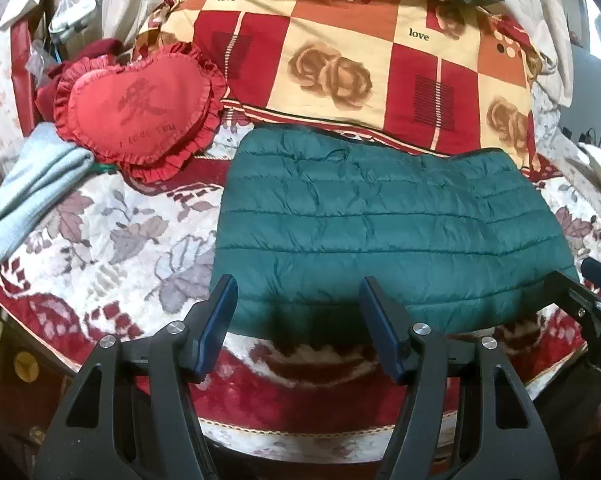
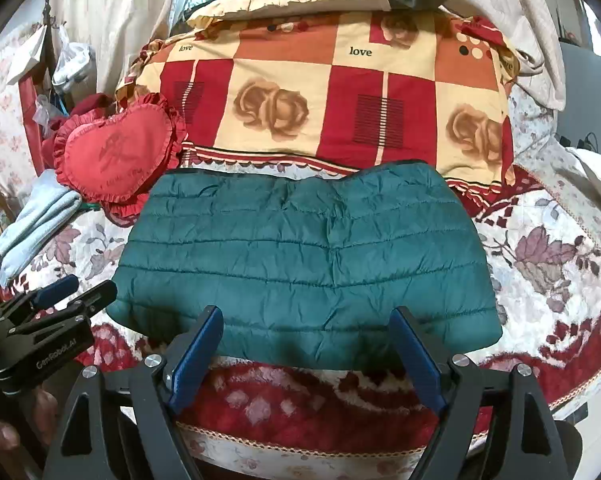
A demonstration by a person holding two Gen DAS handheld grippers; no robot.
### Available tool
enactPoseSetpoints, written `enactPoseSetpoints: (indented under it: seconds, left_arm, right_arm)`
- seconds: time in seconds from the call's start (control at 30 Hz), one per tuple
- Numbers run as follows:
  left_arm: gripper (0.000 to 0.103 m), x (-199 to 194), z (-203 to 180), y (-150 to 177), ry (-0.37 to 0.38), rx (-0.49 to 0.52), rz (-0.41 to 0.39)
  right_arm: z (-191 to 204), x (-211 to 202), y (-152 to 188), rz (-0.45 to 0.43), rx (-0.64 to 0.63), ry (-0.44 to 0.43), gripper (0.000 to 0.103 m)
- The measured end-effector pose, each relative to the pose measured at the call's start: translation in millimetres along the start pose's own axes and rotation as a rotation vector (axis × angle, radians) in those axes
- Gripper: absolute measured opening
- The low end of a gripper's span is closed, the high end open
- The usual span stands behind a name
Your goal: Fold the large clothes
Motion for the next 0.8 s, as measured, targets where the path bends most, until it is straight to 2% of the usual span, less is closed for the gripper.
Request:
enactPoseSetpoints:
  seconds: [0.13, 0.8]
  left_arm:
    - [0.063, -1.9, -0.7, 0.0, 0.031, -0.007, -0.008]
    - [0.063, 1.0, -4.7, 1.8, 0.046, -0.011, 0.011]
  right_arm:
    - [-0.1, -1.6, -0.5, -0.009, 0.005, -0.007, 0.083]
    - [0.2, 1.9, 3.3, 0.008, 0.012, -0.013, 0.085]
Point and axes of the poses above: each gripper's, at about its wrist camera, not at the fingertips, and x roughly the way its jaws point, z to its left, y to its underside, the point moved 4 cm from there along x, roughly the way its jaws point, and after that the axes turned 15 degrees about x, right-handed, at the moved point
